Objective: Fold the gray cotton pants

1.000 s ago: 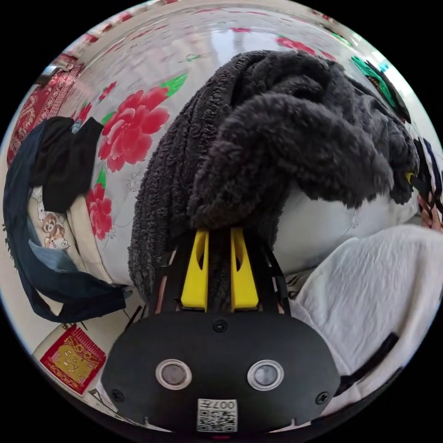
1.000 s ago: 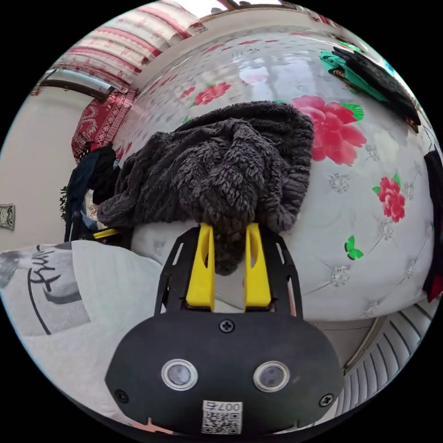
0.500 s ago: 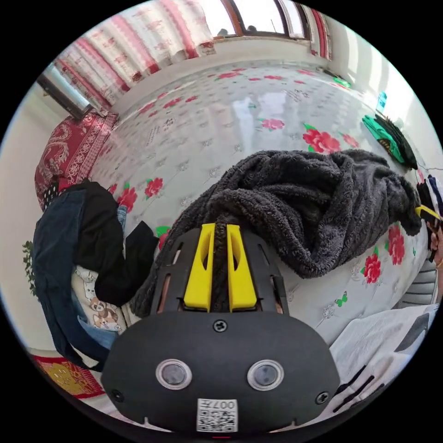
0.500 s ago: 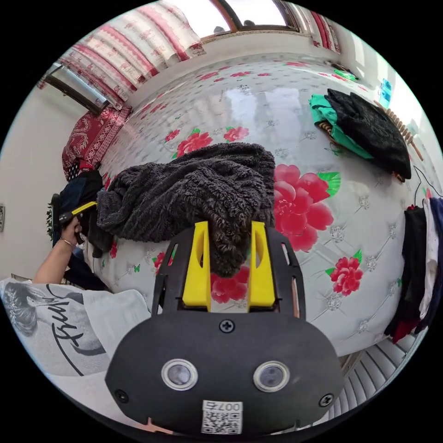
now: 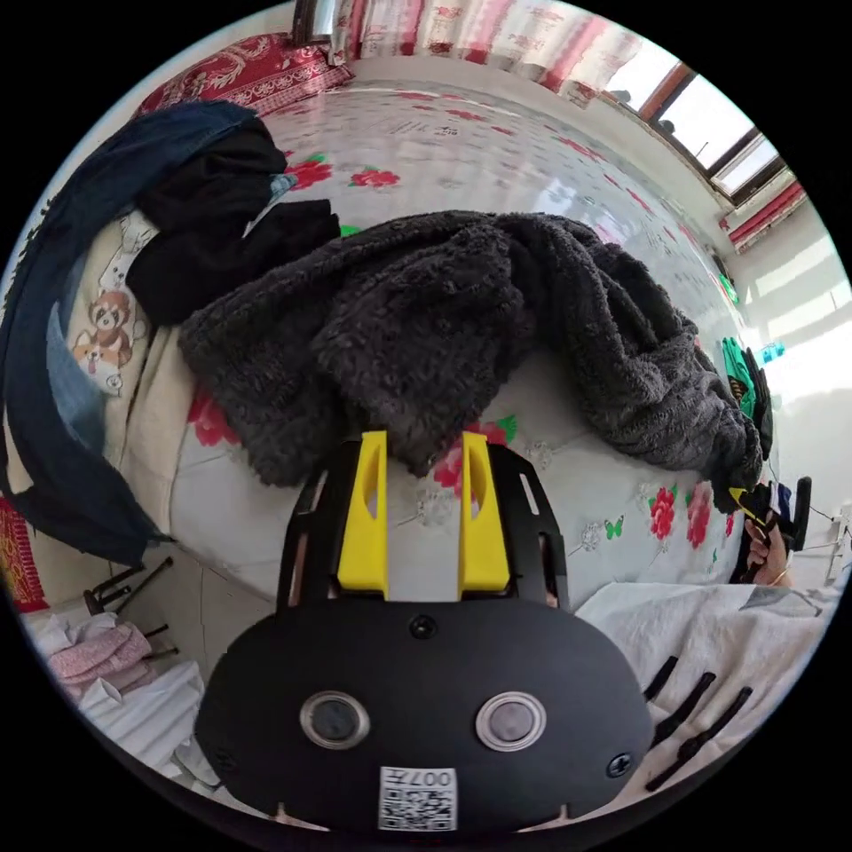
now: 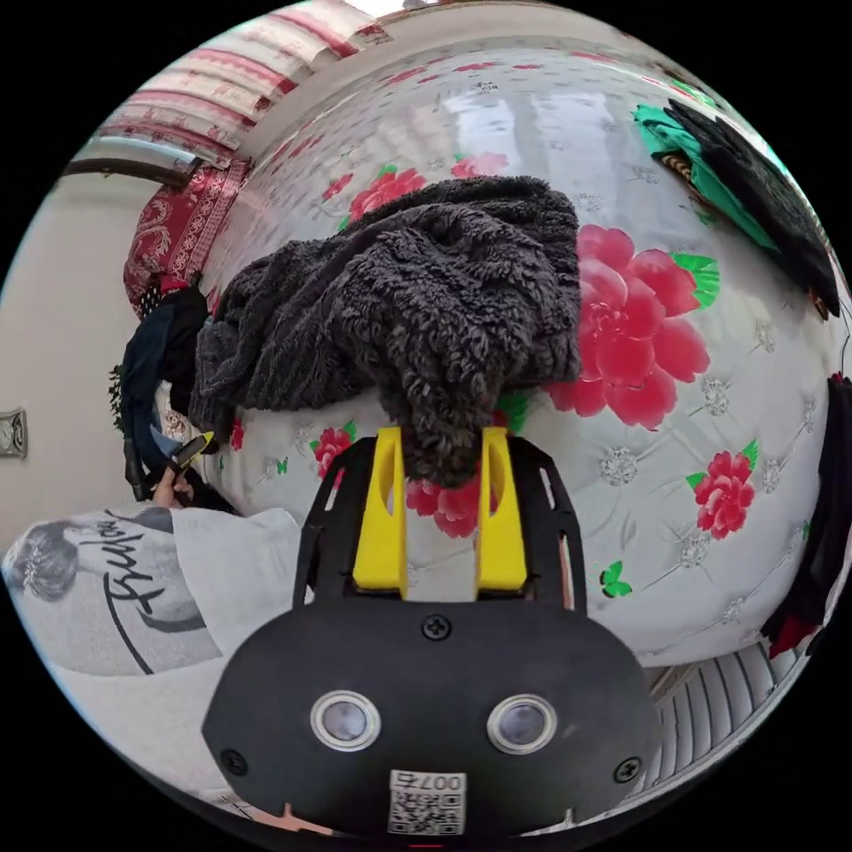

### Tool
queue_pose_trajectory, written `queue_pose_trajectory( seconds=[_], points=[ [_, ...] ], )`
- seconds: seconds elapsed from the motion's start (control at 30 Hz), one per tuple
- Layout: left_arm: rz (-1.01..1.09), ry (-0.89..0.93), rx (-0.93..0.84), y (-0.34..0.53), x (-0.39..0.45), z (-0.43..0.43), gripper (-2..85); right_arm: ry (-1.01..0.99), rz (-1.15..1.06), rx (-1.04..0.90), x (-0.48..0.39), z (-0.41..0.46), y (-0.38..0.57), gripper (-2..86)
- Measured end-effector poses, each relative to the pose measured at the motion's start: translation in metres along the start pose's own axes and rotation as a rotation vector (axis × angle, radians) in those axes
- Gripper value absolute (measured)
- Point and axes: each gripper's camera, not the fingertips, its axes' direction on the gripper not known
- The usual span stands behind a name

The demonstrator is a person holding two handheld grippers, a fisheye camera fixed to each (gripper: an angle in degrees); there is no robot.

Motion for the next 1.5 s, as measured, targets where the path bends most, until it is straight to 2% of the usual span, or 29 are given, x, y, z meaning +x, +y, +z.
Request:
queue_pose_trajectory(
  seconds=[0.1,0.13,0.2,0.33,0.4,0.47,0.53,0.6,0.67,0.73,0.87,0.97,1.13,1.27,1.37,1.5],
  points=[
    [-0.019,-0.012,-0.099,-0.037,-0.008,0.02,7.4,-0.006,-0.059,0.108,-0.012,-0.033,-0.024,8.4],
    [-0.027,0.037,-0.108,-0.05,-0.015,0.016,5.3,0.003,-0.075,0.13,-0.015,-0.043,-0.029,8.0],
    [0.047,0.131,0.02,-0.061,-0.023,-0.019,4.7,0.019,-0.145,0.264,-0.024,-0.101,-0.043,6.7],
    [0.232,0.107,0.263,-0.057,-0.062,-0.136,4.0,0.058,-0.224,0.494,-0.024,-0.206,-0.037,5.5],
    [0.265,0.085,0.289,-0.045,-0.093,-0.178,3.9,0.029,-0.259,0.597,-0.016,-0.256,-0.018,5.1],
    [0.243,0.082,0.3,-0.016,-0.14,-0.223,3.8,0.005,-0.263,0.605,-0.006,-0.276,-0.006,5.0],
    [0.188,0.125,0.251,0.009,-0.178,-0.241,3.8,0.003,-0.252,0.547,0.007,-0.282,0.004,5.0],
    [0.105,0.188,0.185,0.037,-0.215,-0.242,3.7,-0.011,-0.176,0.347,0.032,-0.267,0.008,5.3],
    [-0.066,0.251,0.079,0.072,-0.258,-0.219,3.6,-0.018,-0.105,0.186,0.052,-0.242,0.01,5.4],
    [-0.151,0.255,-0.019,0.094,-0.274,-0.192,3.6,-0.022,-0.058,0.057,0.067,-0.214,0.013,5.5],
    [-0.118,0.287,-0.173,0.103,-0.263,-0.137,3.4,-0.087,0.032,-0.157,0.084,-0.161,0.005,5.8],
    [-0.063,0.313,-0.185,0.072,-0.25,-0.119,3.3,-0.067,0.002,-0.217,0.072,-0.149,-0.018,5.9],
    [0.067,0.308,-0.036,-0.028,-0.219,-0.155,3.1,-0.031,-0.077,-0.117,0.027,-0.189,-0.084,5.8],
    [0.204,0.236,0.215,-0.092,-0.191,-0.26,3.0,0.02,-0.193,0.176,-0.035,-0.286,-0.115,5.7],
    [0.255,0.253,0.404,-0.1,-0.191,-0.339,3.0,0.067,-0.27,0.36,-0.067,-0.351,-0.108,5.5],
    [0.279,0.225,0.507,-0.084,-0.205,-0.387,3.1,0.101,-0.403,0.479,-0.082,-0.389,-0.083,5.4]
  ],
)
